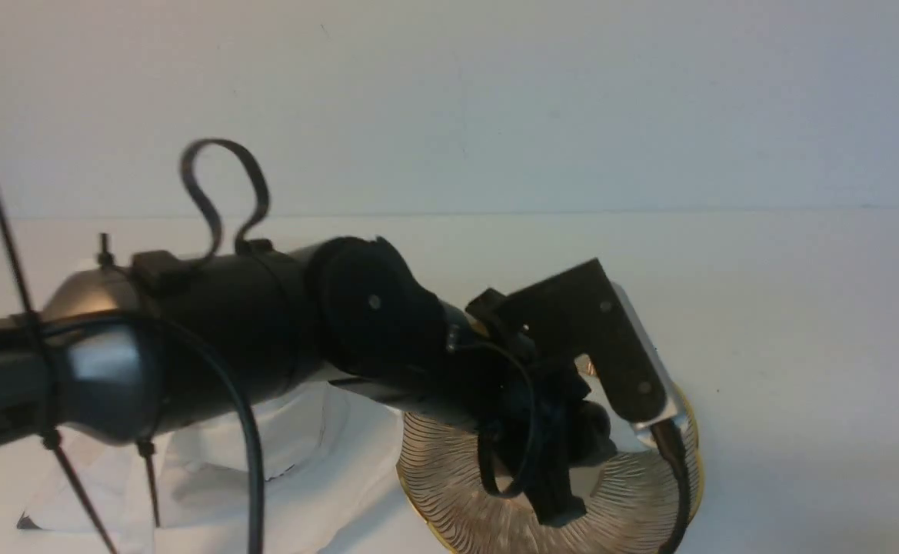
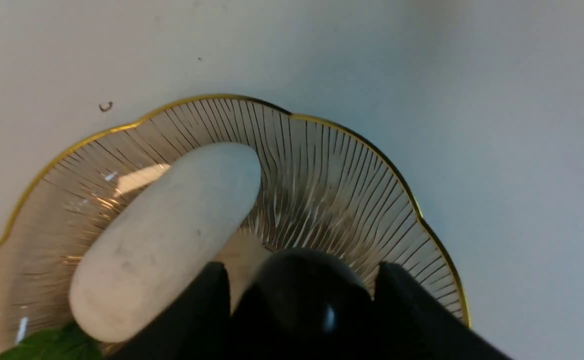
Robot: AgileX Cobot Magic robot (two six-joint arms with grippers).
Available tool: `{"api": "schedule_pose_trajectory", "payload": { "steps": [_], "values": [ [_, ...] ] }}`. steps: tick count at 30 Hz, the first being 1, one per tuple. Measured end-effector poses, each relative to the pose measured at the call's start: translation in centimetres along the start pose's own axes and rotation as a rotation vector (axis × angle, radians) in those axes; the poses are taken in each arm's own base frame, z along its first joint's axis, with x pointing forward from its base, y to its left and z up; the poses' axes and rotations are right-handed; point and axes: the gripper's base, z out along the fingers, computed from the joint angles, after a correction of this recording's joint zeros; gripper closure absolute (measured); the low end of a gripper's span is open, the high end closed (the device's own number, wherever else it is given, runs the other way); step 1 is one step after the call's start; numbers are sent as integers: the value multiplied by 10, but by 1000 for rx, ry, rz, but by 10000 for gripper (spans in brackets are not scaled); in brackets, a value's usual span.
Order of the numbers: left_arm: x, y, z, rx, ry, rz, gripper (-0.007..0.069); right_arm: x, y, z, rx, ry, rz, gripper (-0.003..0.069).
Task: Take vegetables from cloth bag on white table place on plate.
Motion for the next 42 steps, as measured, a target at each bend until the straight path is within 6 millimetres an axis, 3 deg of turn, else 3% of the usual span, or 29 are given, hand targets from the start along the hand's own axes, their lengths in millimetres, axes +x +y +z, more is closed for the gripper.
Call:
{"api": "schedule_pose_trajectory", "payload": {
  "steps": [4, 7, 8, 10, 11, 15, 19, 24, 26, 28, 29, 31, 34, 38, 42],
  "values": [
    [3, 1, 10, -10, 7, -16, 291, 0, 0, 0, 0, 0, 0, 674],
    [3, 3, 11, -28, -2, -18, 249, 0, 0, 0, 0, 0, 0, 674],
    [2, 5, 11, -44, -8, -18, 172, 0, 0, 0, 0, 0, 0, 674],
    [2, 6, 12, -57, -14, -18, 115, 0, 0, 0, 0, 0, 0, 674],
    [1, 7, 12, -74, -23, -22, 46, 0, 0, 0, 0, 0, 0, 674],
    [1, 8, 12, -79, -27, -25, -41, 0, 0, 0, 0, 0, 0, 674],
    [-4, 8, 2, -91, -52, -21, -12, 0, 0, 0, 0, 0, 0, 674],
    [-16, 13, -29, -137, -127, -76, 143, 0, 0, 0, 0, 0, 0, 674],
    [-20, 24, -66, -179, -193, -179, 336, 0, 0, 0, 0, 0, 0, 674],
    [-19, 31, -92, -199, -225, -249, 463, 0, 0, 0, 0, 0, 0, 674],
    [-17, 34, -99, -209, -231, -275, 492, 0, 0, 0, 0, 0, 0, 674],
    [-12, 40, -135, -246, -256, -315, 584, 0, 0, 0, 0, 0, 0, 674],
    [8, 47, -200, -384, -250, -344, 627, 0, 0, 0, 0, 0, 0, 674],
    [28, 35, -262, -536, -265, -419, 629, 0, 0, 0, 0, 0, 0, 674],
    [38, 9, -302, -639, -281, -444, 629, 0, 0, 0, 0, 0, 0, 674]
  ]
}}
